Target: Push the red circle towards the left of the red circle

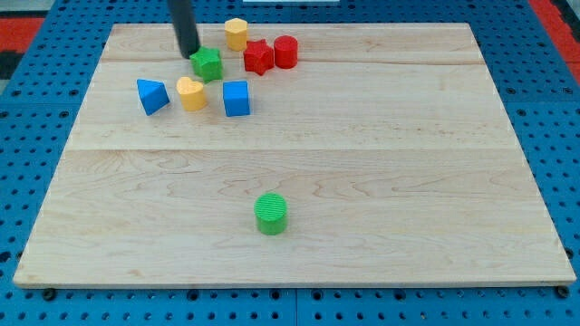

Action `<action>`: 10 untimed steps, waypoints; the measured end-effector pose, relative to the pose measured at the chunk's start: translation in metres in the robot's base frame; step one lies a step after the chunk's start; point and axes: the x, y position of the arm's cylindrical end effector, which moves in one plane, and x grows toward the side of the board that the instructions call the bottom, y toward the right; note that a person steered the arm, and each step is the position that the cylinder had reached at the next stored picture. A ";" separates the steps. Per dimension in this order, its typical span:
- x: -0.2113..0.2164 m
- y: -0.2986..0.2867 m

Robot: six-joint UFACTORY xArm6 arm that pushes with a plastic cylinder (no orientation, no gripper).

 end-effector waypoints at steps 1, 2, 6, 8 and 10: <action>-0.006 0.027; -0.007 0.045; 0.001 0.162; -0.005 0.153; 0.002 0.129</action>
